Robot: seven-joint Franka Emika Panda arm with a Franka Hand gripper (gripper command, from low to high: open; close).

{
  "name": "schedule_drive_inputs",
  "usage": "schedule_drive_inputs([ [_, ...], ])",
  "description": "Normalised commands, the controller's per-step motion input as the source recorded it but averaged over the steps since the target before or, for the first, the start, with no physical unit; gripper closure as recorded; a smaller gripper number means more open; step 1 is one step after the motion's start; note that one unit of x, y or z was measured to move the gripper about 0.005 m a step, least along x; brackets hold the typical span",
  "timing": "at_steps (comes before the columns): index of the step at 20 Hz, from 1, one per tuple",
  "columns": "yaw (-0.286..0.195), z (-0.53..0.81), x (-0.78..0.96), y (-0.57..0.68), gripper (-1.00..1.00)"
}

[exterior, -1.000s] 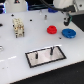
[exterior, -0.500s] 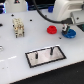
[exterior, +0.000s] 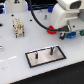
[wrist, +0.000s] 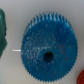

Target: Insert the blue gear onto the right peg, followed by the red gear

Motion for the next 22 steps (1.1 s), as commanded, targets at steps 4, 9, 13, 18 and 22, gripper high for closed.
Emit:
schedule_drive_inputs([
  [4,0.000,-0.03,-0.33,0.00,-1.00],
  [9,0.000,0.00,-0.58,-0.10,-1.00],
  [13,0.000,-0.07,-0.47,-0.24,-1.00],
  [18,0.000,-0.09,-0.28,0.02,1.00],
  [22,0.000,-0.09,-0.25,-0.01,1.00],
])
